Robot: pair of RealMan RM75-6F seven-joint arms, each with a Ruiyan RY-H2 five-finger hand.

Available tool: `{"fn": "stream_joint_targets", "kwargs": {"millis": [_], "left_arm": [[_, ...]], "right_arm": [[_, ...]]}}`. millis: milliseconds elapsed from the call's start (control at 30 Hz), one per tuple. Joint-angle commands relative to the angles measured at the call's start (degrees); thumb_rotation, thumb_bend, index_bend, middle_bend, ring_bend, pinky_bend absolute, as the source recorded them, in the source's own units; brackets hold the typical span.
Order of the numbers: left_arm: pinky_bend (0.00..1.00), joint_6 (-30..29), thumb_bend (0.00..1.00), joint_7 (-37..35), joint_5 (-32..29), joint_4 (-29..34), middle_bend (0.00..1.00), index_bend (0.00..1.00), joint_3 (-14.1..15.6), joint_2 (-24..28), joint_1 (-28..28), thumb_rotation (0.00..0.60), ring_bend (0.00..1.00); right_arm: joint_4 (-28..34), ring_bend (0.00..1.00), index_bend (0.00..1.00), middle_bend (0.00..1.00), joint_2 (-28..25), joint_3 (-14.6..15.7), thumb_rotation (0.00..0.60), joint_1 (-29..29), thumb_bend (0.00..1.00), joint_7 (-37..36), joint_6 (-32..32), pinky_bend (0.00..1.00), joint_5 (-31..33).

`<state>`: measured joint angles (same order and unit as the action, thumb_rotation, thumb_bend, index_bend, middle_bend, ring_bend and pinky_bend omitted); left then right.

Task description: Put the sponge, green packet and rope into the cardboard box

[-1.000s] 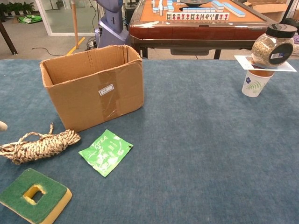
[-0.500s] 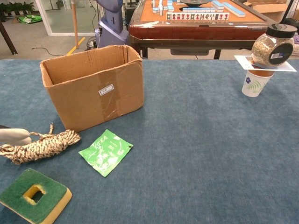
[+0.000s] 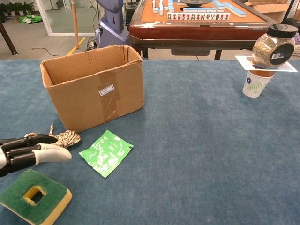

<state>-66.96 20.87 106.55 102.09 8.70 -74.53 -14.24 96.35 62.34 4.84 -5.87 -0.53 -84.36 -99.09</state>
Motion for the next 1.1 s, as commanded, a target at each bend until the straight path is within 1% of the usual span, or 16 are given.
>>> {"fn": "stream_joint_targets", "kwargs": {"millis": [33, 133, 333, 633, 867, 1100], "left_arm": [[0.19, 2.2, 0.06, 3.8, -1.9, 0.3, 0.13, 0.12, -1.4, -1.1, -1.1, 0.6, 0.02], [0.19, 3.4, 0.06, 8.6, -3.6, 0.3, 0.13, 0.13, -2.3, -1.7, -1.3, 0.6, 0.02], [0.19, 6.8, 0.06, 15.3, -8.0, 1.9, 0.13, 0.15, -2.6, -1.5, -1.7, 0.6, 0.02], [0.19, 8.6, 0.07, 22.3, -14.2, 4.5, 0.13, 0.15, -2.9, -1.3, -1.8, 0.6, 0.02], [0.19, 9.3, 0.09, 26.2, -18.3, 5.5, 0.13, 0.17, -3.1, -1.6, -2.3, 0.6, 0.02], [0.19, 9.6, 0.1, 27.2, -20.7, 5.0, 0.13, 0.19, -3.0, -2.3, -3.1, 0.6, 0.02]], "right_arm": [[0.0, 0.33, 0.29, 0.36, -0.1, 0.0, 0.6, 0.1, 0.01, -0.2, -0.2, 0.45, -0.1], [-0.1, 0.33, 0.29, 0.36, -0.2, -0.1, 0.6, 0.1, 0.01, -0.5, -0.2, 0.45, -0.1], [-0.1, 0.33, 0.29, 0.36, -0.3, -0.2, 0.6, 0.2, 0.01, -0.8, -0.2, 0.45, 0.0], [-0.1, 0.33, 0.29, 0.36, -0.1, -0.1, 0.6, 0.1, 0.01, -0.3, 0.5, 0.45, -0.1], [-0.1, 0.33, 0.29, 0.36, 0.0, -0.2, 0.6, 0.1, 0.01, -0.3, 0.6, 0.45, -0.1], [-0.1, 0.33, 0.29, 0.36, 0.0, -0.2, 0.6, 0.1, 0.01, -0.4, 0.6, 0.45, -0.1]]}}
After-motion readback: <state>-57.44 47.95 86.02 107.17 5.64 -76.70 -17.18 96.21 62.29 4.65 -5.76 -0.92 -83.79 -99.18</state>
